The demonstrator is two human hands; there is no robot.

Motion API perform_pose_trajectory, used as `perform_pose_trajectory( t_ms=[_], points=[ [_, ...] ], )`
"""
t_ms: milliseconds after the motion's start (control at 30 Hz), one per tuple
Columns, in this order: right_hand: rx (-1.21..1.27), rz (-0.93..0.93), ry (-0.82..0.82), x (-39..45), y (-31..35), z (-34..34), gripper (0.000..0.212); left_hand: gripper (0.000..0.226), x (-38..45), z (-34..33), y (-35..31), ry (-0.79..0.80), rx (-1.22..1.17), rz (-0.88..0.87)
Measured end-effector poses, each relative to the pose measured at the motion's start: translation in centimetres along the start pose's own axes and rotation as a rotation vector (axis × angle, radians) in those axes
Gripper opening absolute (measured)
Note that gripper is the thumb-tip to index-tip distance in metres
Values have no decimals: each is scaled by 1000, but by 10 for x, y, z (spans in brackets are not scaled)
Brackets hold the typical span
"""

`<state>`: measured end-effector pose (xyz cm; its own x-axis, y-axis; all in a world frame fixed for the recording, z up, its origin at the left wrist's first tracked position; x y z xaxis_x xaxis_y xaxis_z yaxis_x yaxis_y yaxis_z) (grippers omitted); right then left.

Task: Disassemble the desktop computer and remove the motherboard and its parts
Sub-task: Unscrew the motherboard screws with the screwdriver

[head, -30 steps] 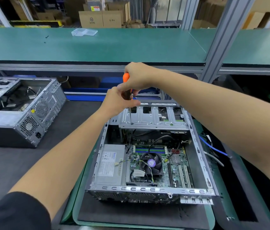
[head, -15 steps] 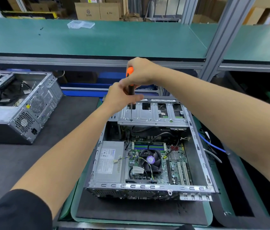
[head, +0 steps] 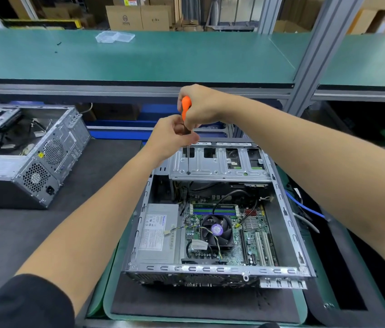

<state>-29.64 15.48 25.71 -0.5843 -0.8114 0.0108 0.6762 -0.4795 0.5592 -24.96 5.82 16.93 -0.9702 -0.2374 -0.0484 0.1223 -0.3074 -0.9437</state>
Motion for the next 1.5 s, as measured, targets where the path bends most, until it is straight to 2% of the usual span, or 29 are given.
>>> perform_pose_trajectory(
  t_ms=[67, 167, 233, 300, 367, 467, 600, 733, 967, 1133, 1367, 1500],
  points=[
    [50, -7, -22, 0, -5, -2, 38, 27, 3, 1, 1, -68, 68, 13],
    [-30, 4, -45, 2, -11, -5, 35, 31, 5, -3, 1, -83, 65, -13],
    [-58, -12, -94, 2, -14, -6, 39, 24, 6, -5, 1, -69, 45, -26],
    [-71, -5, -137, 2, -15, -8, 32, 18, 7, -6, 2, -45, 56, -33],
    [-98, 6, -154, 2, -15, -9, 26, 19, 7, -7, 2, -1, 100, -43],
    [-110, 18, -161, 3, -13, -11, 31, 19, 4, -8, 5, 71, 106, -41],
    [-79, 43, -151, 1, -9, -11, 20, 25, 1, -3, 8, 80, 81, -17],
    [-67, 53, -163, 1, -5, -6, 19, 26, -1, 0, 7, 106, 65, 0],
    [-102, 40, -223, -4, 0, 9, 17, 52, -5, 6, 13, 126, 139, 40],
    [-23, 43, -236, -7, 3, 18, 18, 46, -7, 13, 25, 95, 170, 105],
    [54, 62, -274, -8, 7, 29, 15, 33, -10, 18, 32, 62, 239, 111],
    [8, 103, -338, -5, 14, 39, 24, 30, -11, 19, 33, 67, 302, 138]
  ],
)
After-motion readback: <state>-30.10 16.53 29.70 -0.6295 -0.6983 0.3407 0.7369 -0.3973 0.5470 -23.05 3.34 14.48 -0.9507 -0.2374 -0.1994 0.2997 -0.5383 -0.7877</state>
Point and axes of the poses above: each hand's wrist, its own x-axis towards the middle knuckle, its own z-axis out of the back of the hand, y = z × x, the point moved 4 cm from there along x, towards the middle knuckle, and after that the axes turned 10 degrees about z, right-handed, at the moved point
